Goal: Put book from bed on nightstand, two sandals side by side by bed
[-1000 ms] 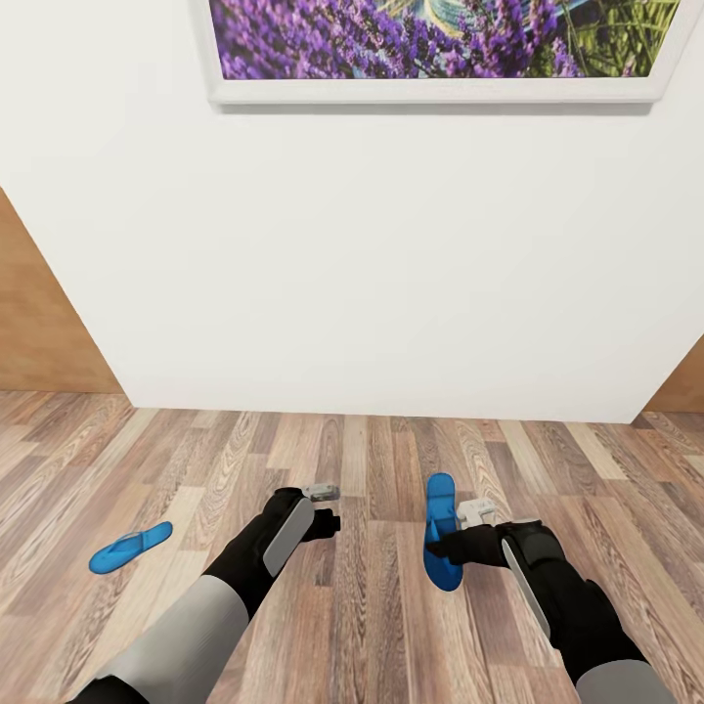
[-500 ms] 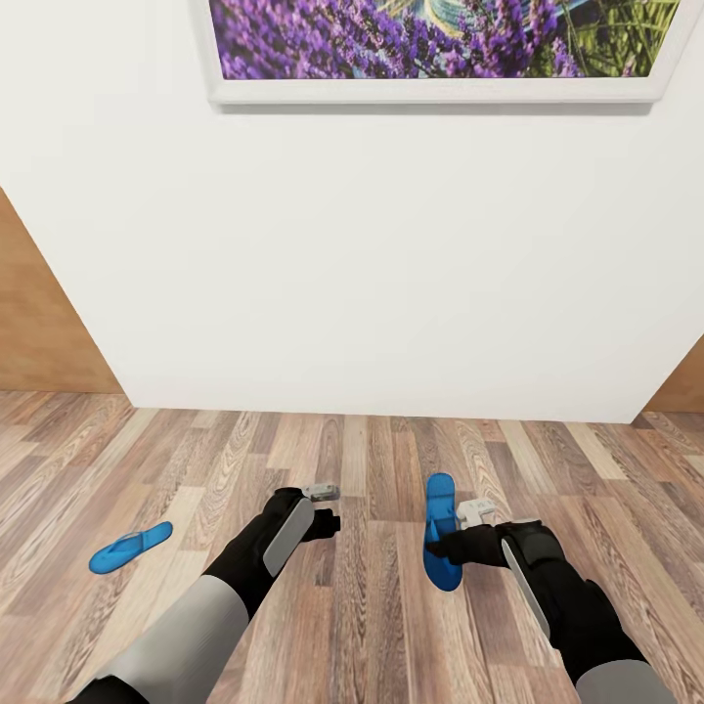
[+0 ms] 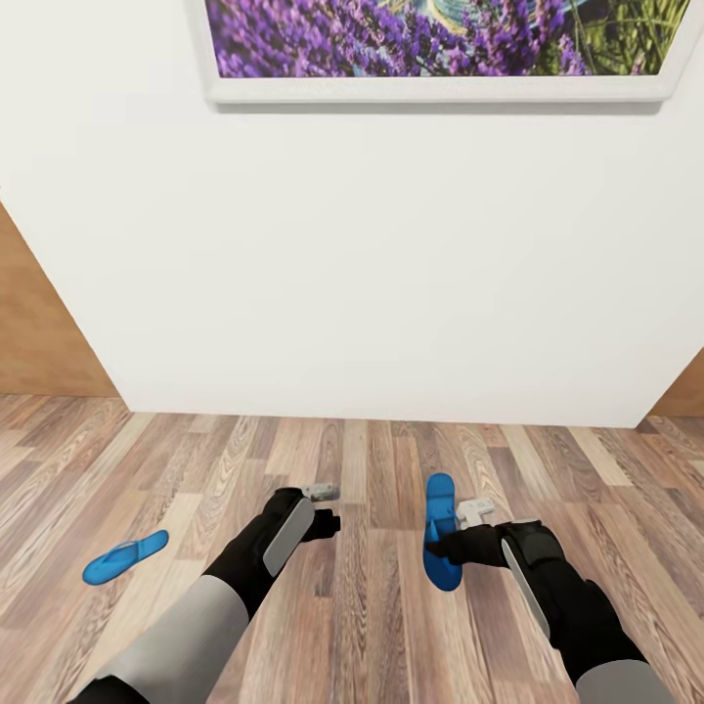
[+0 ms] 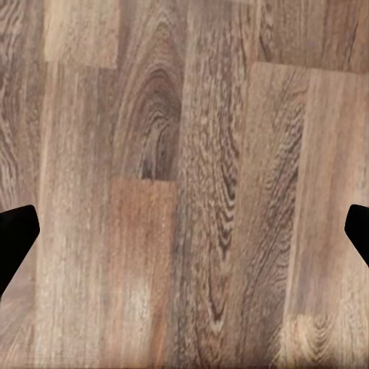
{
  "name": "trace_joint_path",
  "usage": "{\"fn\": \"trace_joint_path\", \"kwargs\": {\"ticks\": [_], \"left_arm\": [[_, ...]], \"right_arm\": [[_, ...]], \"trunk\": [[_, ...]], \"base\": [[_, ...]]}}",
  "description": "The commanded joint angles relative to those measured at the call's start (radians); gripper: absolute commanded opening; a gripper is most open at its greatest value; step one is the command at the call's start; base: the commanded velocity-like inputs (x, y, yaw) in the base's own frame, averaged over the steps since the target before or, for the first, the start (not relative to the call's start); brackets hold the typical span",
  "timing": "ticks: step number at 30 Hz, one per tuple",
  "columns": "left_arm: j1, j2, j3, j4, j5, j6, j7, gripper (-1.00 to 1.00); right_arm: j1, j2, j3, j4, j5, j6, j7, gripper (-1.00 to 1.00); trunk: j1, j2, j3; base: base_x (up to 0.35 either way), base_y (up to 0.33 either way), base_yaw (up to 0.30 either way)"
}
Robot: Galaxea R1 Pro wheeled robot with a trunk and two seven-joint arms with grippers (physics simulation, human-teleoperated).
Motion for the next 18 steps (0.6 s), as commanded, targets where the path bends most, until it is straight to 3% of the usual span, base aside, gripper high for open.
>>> {"fn": "trace_joint_path", "kwargs": {"ticks": [1,18], "left_arm": [[-0.001,0.0,-0.002,-0.001,0.01,0.001,0.01,1.0],[-0.001,0.0,-0.001,-0.001,0.01,0.001,0.01,1.0]], "right_arm": [[-0.001,-0.001,0.001,-0.001,0.008,0.003,0.006,-1.0],[0.0,-0.001,0.001,-0.001,0.008,0.003,0.006,-1.0]], "trunk": [[0.0,0.0,-0.001],[0.0,0.0,-0.001]], "base": [[0.14,0.0,0.0],[0.159,0.0,0.0]]}}
